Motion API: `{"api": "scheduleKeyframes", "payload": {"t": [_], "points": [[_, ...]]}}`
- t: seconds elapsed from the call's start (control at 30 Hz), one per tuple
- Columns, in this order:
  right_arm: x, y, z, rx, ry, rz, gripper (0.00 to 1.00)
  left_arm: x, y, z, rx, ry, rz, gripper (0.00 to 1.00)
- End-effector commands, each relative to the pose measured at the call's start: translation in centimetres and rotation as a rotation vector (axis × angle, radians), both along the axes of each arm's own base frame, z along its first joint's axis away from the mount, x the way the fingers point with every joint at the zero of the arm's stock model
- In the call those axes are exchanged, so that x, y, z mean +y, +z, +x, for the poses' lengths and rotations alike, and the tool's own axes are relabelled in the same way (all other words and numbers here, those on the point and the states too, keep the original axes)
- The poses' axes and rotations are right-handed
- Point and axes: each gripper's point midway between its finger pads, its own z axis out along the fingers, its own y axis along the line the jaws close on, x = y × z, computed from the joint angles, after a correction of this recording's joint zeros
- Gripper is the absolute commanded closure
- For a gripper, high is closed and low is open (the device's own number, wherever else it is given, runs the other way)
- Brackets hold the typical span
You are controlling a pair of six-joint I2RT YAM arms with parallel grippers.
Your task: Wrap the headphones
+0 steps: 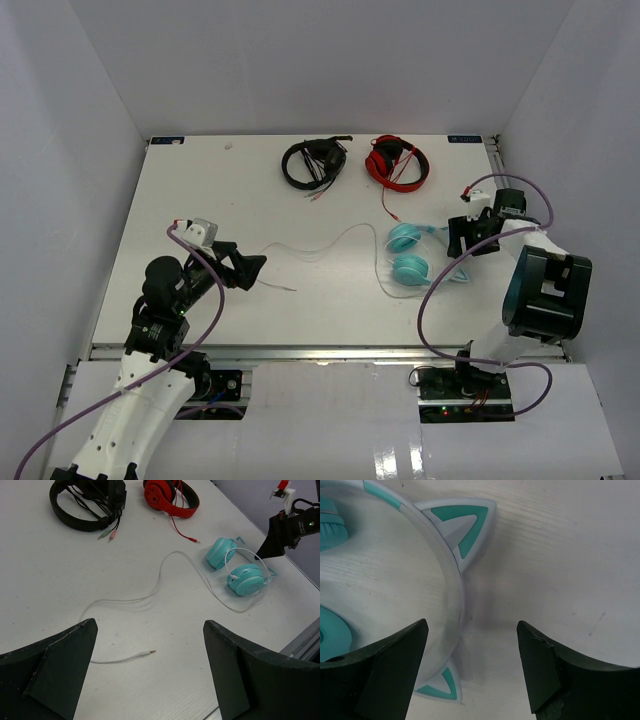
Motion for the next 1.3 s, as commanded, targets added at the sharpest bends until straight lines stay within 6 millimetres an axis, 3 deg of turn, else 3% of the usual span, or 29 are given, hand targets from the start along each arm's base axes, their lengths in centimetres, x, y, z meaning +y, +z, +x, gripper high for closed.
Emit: {"api": "scheduleKeyframes", "payload": {"t": [0.0,0.07,0.27,0.43,0.5,0.63,0.8,0.93,1.03,1.13,1.17,1.27], "points": [[0.9,-0.7,1.0,0.002,0.085,-0.035,0.31,-0.2,0.1,-0.2,-0.008,-0.016,0.006,0.02],[1.1,-1.5,0.9,0.007,0.098,-0.067,0.35,-0.2,0.1,-0.2,-0.007,-0.015,0.006,0.02],[1.5,-4.1,0.1,0.031,0.117,-0.113,0.65,-0.6,0.4,-0.5,-0.017,-0.044,-0.013,0.02],[2.8,-3.1,0.8,-0.011,0.132,-0.046,0.89,-1.7,0.2,-1.1,-0.007,-0.109,-0.054,0.02],[3.5,-1.9,1.1,-0.044,0.131,-0.008,0.92,-2.3,0.6,-1.5,-0.038,-0.156,-0.047,0.02],[4.9,3.8,1.1,-0.191,0.152,0.046,0.92,-3.8,1.1,-2.9,-0.076,-0.276,-0.065,0.02],[5.8,14.4,2.0,-0.464,0.033,0.103,0.92,-6.2,1.8,-4.4,-0.145,-0.413,-0.084,0.02],[5.5,22.2,1.9,-0.678,-0.181,0.203,0.92,-10.6,1.1,-5.0,-0.13,-0.499,-0.04,0.02],[7.5,25.7,1.2,-0.735,-0.151,0.342,0.92,-15.0,1.4,-6.5,-0.178,-0.575,0.031,0.02],[9.3,27.2,0.6,-0.703,-0.102,0.445,0.92,-18.4,0.9,-5.4,-0.232,-0.557,0.101,0.02],[9.9,28.4,0.4,-0.704,-0.08,0.472,0.92,-19.5,0.9,-6.0,-0.284,-0.589,0.129,0.02],[10.3,29.5,-0.1,-0.659,-0.1,0.522,0.92,-22.5,1.1,-6.3,-0.43,-0.614,0.145,0.02]]}}
